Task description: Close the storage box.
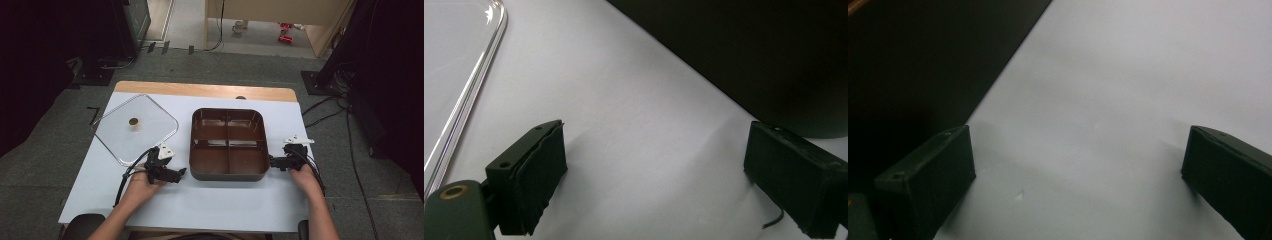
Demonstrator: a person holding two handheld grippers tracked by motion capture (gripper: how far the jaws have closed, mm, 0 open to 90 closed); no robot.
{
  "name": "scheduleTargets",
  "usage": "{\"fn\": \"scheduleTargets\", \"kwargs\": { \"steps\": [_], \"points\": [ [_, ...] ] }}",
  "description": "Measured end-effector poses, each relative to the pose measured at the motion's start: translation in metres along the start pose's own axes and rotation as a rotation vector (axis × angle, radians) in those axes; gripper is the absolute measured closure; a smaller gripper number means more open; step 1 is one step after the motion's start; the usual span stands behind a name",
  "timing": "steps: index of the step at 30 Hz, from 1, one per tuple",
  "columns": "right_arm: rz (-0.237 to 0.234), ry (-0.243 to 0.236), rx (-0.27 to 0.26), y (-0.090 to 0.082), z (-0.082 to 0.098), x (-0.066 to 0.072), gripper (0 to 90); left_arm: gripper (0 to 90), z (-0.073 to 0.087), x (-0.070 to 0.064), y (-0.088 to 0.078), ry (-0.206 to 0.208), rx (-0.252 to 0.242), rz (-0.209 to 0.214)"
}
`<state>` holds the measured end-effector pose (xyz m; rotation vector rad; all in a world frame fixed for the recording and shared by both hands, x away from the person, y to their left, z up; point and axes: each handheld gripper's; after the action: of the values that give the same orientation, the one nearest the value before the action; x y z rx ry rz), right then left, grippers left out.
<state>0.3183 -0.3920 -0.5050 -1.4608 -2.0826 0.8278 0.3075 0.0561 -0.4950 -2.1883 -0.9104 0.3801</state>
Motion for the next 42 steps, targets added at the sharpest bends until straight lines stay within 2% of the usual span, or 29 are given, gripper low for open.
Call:
{"fn": "scheduleTargets", "kwargs": {
  "steps": [1, 2, 4, 7, 10, 14, 17, 25, 30, 34, 42],
  "points": [
    [0.000, 0.000, 0.000, 0.000, 0.000, 0.000, 0.0, 10.4, 0.000, 0.000, 0.000, 0.000, 0.000, 0.000],
    [0.000, 0.000, 0.000, 0.000, 0.000, 0.000, 0.0, 10.7, -0.004, -0.001, 0.000, -0.002, 0.030, -0.003],
    [0.000, 0.000, 0.000, 0.000, 0.000, 0.000, 0.0, 10.7, -0.006, 0.000, 0.000, 0.004, 0.050, 0.000],
    [0.000, 0.000, 0.000, 0.000, 0.000, 0.000, 0.0, 11.0, -0.007, 0.000, 0.000, 0.007, 0.059, 0.004],
    [0.000, 0.000, 0.000, 0.000, 0.000, 0.000, 0.0, 15.6, -0.010, 0.005, -0.002, -0.001, 0.070, 0.017],
    [0.000, 0.000, 0.000, 0.000, 0.000, 0.000, 0.0, 15.7, -0.009, 0.008, -0.003, 0.006, 0.074, 0.037],
    [0.000, 0.001, 0.001, 0.000, 0.000, 0.000, 0.0, 23.4, -0.010, 0.009, -0.007, -0.002, 0.063, 0.072],
    [-0.001, 0.001, 0.000, 0.000, 0.000, 0.000, 0.0, 25.1, -0.015, 0.011, -0.014, 0.001, 0.073, 0.105],
    [0.000, 0.000, 0.001, 0.000, 0.000, 0.000, 0.0, 26.2, -0.018, 0.011, -0.017, 0.009, 0.058, 0.103],
    [0.000, 0.001, 0.001, 0.000, 0.000, 0.000, 0.0, 30.1, -0.020, 0.015, -0.021, -0.002, 0.039, 0.099],
    [0.001, -0.001, 0.001, 0.000, 0.000, 0.000, 0.0, 30.5, -0.022, 0.020, -0.028, -0.024, 0.020, 0.092]
  ]
}}
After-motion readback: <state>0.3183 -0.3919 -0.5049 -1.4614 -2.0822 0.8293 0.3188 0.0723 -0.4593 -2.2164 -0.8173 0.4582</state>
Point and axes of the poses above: each handheld gripper's, and its own axes: y roughly forward along the jaws, z roughly out of its underside, x roughly to its left, and after that the axes turned 1 degree about -x, right-handed
